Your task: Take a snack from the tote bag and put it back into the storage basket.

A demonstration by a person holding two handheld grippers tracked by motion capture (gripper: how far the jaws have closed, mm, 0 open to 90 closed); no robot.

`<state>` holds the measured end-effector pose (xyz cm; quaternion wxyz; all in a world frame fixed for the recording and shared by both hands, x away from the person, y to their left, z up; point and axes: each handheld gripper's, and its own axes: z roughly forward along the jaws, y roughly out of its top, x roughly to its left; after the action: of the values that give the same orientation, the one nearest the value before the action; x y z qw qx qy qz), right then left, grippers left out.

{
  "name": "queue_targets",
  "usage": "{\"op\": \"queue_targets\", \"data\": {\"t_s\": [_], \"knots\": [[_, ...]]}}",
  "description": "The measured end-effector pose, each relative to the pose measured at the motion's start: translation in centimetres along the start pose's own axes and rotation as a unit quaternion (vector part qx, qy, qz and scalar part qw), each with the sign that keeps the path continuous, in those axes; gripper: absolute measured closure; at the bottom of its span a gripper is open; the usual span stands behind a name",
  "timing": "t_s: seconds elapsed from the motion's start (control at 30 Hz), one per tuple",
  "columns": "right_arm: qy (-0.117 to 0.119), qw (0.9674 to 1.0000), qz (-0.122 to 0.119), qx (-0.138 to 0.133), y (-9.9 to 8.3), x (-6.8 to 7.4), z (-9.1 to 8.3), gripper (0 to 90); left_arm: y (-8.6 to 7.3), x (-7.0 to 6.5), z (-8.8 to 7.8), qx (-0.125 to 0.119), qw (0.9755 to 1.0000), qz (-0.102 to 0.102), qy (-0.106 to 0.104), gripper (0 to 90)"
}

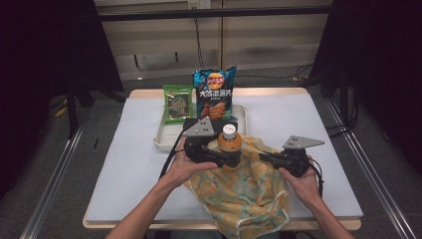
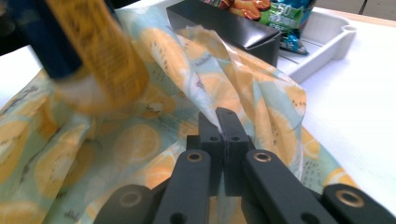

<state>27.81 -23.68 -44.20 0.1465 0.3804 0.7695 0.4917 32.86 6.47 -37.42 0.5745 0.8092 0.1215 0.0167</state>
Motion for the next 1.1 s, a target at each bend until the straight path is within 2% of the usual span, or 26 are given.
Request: {"op": "queue_targets", "data": {"t_s": [0.03, 0.07, 0.13, 0.23, 0.27, 0.33, 0.47, 0.5, 0.6, 0.73, 0.9, 0.93, 1.0, 1.1], "knots": [[0.000, 1.0000, 0.000, 0.000, 0.0, 0.0, 0.0, 90.0, 0.0, 0.0, 0.0, 0.000, 1.0000, 0.000, 0.000, 32.0], [-0.002, 1.0000, 0.000, 0.003, -0.3, 0.0, -0.7, 90.0, 0.0, 0.2, -0.5, -0.007, 1.0000, -0.004, 0.001, 32.0], [-0.005, 0.9999, -0.002, 0.010, -0.8, 0.1, -1.2, 90.0, 0.1, 0.3, -0.9, -0.007, 0.9999, -0.004, 0.009, 32.0], [-0.006, 0.9999, -0.002, 0.015, -1.1, 0.1, -1.4, 90.0, 0.3, 0.4, -1.3, -0.008, 0.9999, -0.001, 0.009, 32.0], [-0.004, 0.9997, -0.005, 0.022, -1.2, 0.1, -1.6, 90.0, 0.5, 0.4, -1.8, -0.013, 0.9998, -0.001, 0.014, 32.0], [-0.005, 0.9996, -0.009, 0.025, -1.4, 0.2, -1.8, 90.0, 0.7, 0.5, -2.2, -0.020, 0.9997, -0.002, 0.011, 32.1], [-0.007, 0.9994, -0.005, 0.033, -2.5, -0.1, -2.8, 90.0, 1.2, 1.0, -3.3, -0.024, 0.9993, 0.001, 0.027, 32.1], [-0.006, 0.9994, -0.006, 0.034, -2.6, -0.1, -2.9, 90.0, 1.3, 1.3, -3.9, -0.025, 0.9990, 0.000, 0.038, 32.0], [-0.004, 0.9990, -0.012, 0.043, -3.0, 0.1, -3.6, 90.0, 1.3, 1.7, -4.5, -0.026, 0.9987, -0.002, 0.043, 32.0], [-0.005, 0.9991, -0.005, 0.042, -3.8, -0.2, -4.7, 90.0, 0.9, 2.8, -5.8, -0.031, 0.9973, -0.010, 0.066, 32.1], [-0.001, 0.9987, 0.002, 0.052, -4.5, -0.5, -4.8, 90.0, 0.8, 3.3, -6.7, -0.039, 0.9966, -0.015, 0.071, 32.0], [-0.001, 0.9986, 0.001, 0.052, -4.6, -0.5, -4.6, 89.9, 0.7, 3.4, -7.0, -0.033, 0.9962, -0.014, 0.080, 32.0], [0.003, 0.9988, -0.002, 0.048, -4.5, -0.3, -4.5, 87.3, 0.4, 3.9, -7.3, -0.033, 0.9959, -0.020, 0.081, 32.0], [0.006, 0.9993, -0.001, 0.037, -4.2, -0.2, -4.6, 77.8, -0.2, 4.7, -7.7, -0.027, 0.9950, -0.025, 0.093, 32.1]]}}
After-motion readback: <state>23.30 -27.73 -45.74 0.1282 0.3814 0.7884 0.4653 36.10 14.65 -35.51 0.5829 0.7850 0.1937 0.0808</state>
